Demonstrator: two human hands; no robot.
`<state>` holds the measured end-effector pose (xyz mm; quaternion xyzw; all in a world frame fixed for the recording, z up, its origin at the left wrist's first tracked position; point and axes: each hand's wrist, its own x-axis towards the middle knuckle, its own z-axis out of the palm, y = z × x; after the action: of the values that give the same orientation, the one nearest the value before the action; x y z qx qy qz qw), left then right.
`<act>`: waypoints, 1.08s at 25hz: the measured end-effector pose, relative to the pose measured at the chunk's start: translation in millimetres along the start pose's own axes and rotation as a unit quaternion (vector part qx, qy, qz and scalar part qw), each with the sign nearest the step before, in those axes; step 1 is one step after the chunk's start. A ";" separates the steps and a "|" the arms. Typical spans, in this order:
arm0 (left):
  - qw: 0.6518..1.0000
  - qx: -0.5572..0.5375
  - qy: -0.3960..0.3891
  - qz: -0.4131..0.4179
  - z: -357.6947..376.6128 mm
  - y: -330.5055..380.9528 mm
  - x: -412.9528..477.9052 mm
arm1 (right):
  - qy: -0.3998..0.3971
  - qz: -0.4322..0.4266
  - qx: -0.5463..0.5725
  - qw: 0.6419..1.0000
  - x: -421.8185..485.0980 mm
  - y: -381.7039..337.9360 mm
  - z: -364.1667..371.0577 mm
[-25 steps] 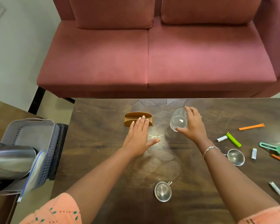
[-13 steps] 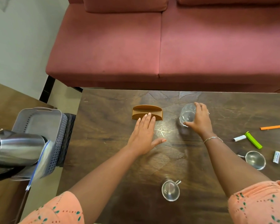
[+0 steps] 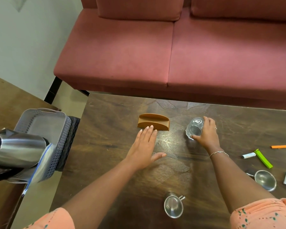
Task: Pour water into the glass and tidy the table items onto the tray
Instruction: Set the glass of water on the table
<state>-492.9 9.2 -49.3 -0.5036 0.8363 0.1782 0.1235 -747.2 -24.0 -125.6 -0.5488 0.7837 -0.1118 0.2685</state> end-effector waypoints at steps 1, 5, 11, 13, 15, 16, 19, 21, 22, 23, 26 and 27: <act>1.000 -0.001 0.000 -0.003 1.2 0.6 -1.7 | -0.012 0.000 -0.008 1.000 -0.1 -0.5 -0.7; 1.000 -0.015 0.006 -0.012 -1.0 3.0 -9.2 | 0.024 -0.004 -0.038 0.999 -11.3 -7.6 -5.4; 0.999 -0.025 0.034 -0.018 -12.6 -10.5 -35.2 | 0.086 -0.084 -0.109 0.987 -57.1 -51.8 -4.3; 0.999 -0.029 0.038 -0.021 -14.3 -20.1 -45.1 | 0.076 -0.100 -0.129 0.984 -72.7 -72.0 -0.9; 0.999 -0.032 0.033 -0.029 -13.0 -36.6 -59.4 | 0.069 -0.128 -0.151 0.978 -91.4 -95.9 5.9; 0.998 -0.031 0.028 -0.035 -12.0 -46.1 -67.4 | 0.068 -0.142 -0.160 0.974 -100.8 -108.2 9.6; 0.998 -0.032 0.023 -0.050 -9.9 -78.7 -91.5 | 0.065 -0.154 -0.170 0.971 -124.8 -147.3 20.7; 0.997 -0.044 0.026 -0.061 -9.4 -98.2 -105.8 | 0.059 -0.156 -0.176 0.970 -135.1 -168.2 29.4; 0.996 -0.045 0.028 -0.066 -9.5 -110.4 -113.9 | 0.055 -0.162 -0.181 0.968 -139.9 -180.8 35.2; 0.996 -0.044 0.027 -0.071 -9.6 -123.0 -121.8 | 0.051 -0.169 -0.187 0.966 -144.4 -192.9 41.9; 0.993 -0.046 0.032 -0.105 -7.8 -163.3 -143.8 | 0.042 -0.195 -0.192 0.961 -154.7 -232.1 61.3; 0.991 -0.051 0.036 -0.118 -7.3 -176.2 -150.4 | 0.038 -0.203 -0.190 0.960 -157.3 -246.0 67.4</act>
<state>-267.4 50.5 -15.2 -0.6103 0.7649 0.1867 0.0871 -473.9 37.1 -19.1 -0.7326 0.6723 -0.0339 0.1008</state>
